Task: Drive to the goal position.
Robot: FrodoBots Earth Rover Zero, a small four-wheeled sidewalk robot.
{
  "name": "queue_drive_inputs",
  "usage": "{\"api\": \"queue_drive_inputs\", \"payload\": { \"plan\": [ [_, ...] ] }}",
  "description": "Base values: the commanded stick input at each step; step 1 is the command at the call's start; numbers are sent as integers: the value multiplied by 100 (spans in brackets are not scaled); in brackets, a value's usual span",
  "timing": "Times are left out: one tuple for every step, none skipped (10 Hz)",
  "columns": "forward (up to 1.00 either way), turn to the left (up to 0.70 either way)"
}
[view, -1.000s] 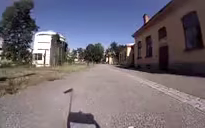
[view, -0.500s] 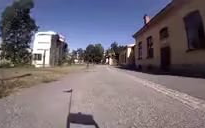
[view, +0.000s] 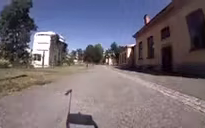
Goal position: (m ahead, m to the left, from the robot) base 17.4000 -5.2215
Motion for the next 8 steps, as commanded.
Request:
{"api": "queue_drive_inputs", "payload": {
  "plan": [
    [70,0],
    [70,0],
    [70,0],
    [70,-6],
    [70,-11],
    [70,-12],
    [70,-13],
    [70,-11]
  ]
}}
